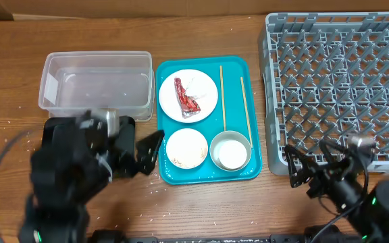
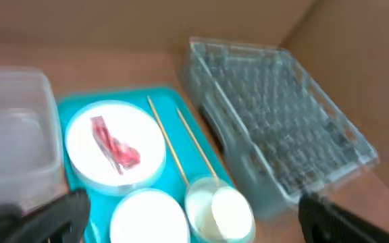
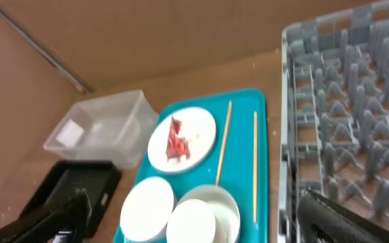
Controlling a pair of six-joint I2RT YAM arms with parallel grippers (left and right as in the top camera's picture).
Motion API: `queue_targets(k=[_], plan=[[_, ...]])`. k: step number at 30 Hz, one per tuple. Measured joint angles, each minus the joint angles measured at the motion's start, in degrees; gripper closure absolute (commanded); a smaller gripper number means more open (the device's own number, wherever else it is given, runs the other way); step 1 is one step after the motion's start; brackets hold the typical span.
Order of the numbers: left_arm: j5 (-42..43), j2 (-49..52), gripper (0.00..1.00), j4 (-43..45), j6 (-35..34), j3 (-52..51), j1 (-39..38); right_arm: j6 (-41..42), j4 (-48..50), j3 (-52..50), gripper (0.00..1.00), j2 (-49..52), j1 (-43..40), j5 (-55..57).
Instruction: Sort waste into correct bins and load items into the dishwasher
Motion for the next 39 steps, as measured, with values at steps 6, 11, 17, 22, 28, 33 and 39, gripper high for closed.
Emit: queue_targets(k=[6, 11, 17, 22, 28, 33, 39], plan=[[3.13, 18.99, 0.00, -17.90, 1.38, 19.45, 0.00, -2.03, -11.37, 14.32, 0.00, 13.97, 0.00, -0.48], [11.47, 26.01, 0.13, -21.05, 1.36, 22.23, -0.76, -2.51, -15.61, 16.26, 0.00, 19.69, 0.00, -3.91], [2.01, 33.79, 0.16, -23.67, -1.07, 22.32, -15.98, 0.31, -17.07, 16.26, 0.00, 24.15, 0.02, -3.17], [-15.80, 39.82, 0.15, -21.88, -7.65, 22.29, -32.63, 3.78, -17.70, 16.26, 0.02, 27.08, 0.02, -1.05], [-27.58, 52.43, 0.32, -17.16, -15.32, 22.23, -41.22, 5.35, -17.75, 16.26, 0.04, 28.06, 0.02, -0.24], [-29.38, 61.86, 0.65, -15.15, -18.71, 22.01, -41.70, 5.60, -18.32, 16.26, 0.04, 28.06, 0.02, -0.17], [-29.20, 64.11, 0.96, -14.16, -19.69, 21.57, -41.27, 5.64, -18.36, 16.26, 0.04, 28.06, 0.02, -0.15]])
